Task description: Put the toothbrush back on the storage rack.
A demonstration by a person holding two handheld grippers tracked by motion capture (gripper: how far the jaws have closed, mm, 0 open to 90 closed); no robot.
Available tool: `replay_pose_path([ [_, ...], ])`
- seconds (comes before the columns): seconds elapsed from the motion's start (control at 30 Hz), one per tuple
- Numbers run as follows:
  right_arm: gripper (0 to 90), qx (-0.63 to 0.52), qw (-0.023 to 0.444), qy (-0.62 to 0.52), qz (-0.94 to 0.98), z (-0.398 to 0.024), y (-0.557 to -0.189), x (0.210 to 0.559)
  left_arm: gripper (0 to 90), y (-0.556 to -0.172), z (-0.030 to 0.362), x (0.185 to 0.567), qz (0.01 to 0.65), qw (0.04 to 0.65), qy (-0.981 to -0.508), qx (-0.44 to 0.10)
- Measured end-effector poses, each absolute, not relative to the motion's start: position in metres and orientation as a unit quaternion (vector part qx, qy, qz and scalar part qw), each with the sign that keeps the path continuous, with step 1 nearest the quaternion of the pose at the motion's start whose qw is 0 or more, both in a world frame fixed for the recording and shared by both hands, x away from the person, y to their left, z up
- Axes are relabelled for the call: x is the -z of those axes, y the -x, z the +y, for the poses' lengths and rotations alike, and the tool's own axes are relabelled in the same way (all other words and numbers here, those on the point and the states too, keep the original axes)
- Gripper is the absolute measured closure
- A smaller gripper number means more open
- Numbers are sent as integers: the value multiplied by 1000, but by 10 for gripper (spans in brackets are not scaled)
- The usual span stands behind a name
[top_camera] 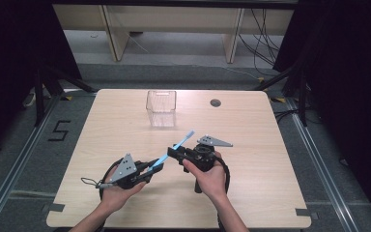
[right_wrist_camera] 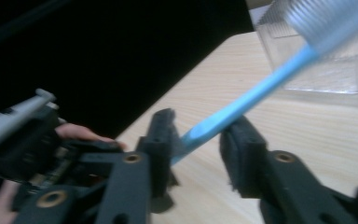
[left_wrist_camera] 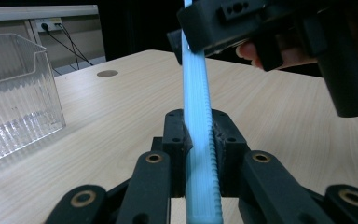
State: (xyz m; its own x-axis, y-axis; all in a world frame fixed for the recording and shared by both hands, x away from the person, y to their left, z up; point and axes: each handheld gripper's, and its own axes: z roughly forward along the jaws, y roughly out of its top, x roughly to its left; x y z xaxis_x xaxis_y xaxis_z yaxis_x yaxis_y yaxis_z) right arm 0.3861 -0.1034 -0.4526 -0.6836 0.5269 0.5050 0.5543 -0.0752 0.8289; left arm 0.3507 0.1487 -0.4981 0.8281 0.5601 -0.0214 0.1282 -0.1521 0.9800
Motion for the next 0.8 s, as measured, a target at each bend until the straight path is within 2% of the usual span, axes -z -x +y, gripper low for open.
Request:
replay_pose_path([
  [0.03, 805, 624, 30, 396, -672, -103, -386, 452, 759, -353, 147, 499, 229, 599, -748, -171],
  [0.07, 830, 629, 29, 385, -675, -103, -385, 451, 725, -354, 146, 499, 231, 597, -750, -167],
  [0.17, 840, 620, 21, 375, -689, -101, -384, 447, 624, -357, 146, 497, 229, 594, -755, -158],
  [0.27, 840, 607, -11, 366, -705, -102, -383, 443, 554, -355, 147, 492, 234, 596, -753, -152],
  [0.3, 840, 601, -3, 379, -704, -102, -380, 440, 540, -354, 147, 491, 234, 597, -752, -152],
  [0.37, 840, 597, -42, 356, -718, -104, -384, 439, 523, -352, 148, 489, 236, 597, -753, -147],
  [0.47, 840, 582, -72, 347, -732, -104, -383, 434, 516, -352, 148, 484, 239, 600, -751, -138],
  [0.53, 840, 582, -67, 352, -730, -103, -382, 433, 514, -353, 146, 479, 237, 601, -751, -136],
  [0.8, 839, 564, -107, 328, -751, -97, -379, 430, 489, -363, 139, 467, 249, 583, -762, -134],
])
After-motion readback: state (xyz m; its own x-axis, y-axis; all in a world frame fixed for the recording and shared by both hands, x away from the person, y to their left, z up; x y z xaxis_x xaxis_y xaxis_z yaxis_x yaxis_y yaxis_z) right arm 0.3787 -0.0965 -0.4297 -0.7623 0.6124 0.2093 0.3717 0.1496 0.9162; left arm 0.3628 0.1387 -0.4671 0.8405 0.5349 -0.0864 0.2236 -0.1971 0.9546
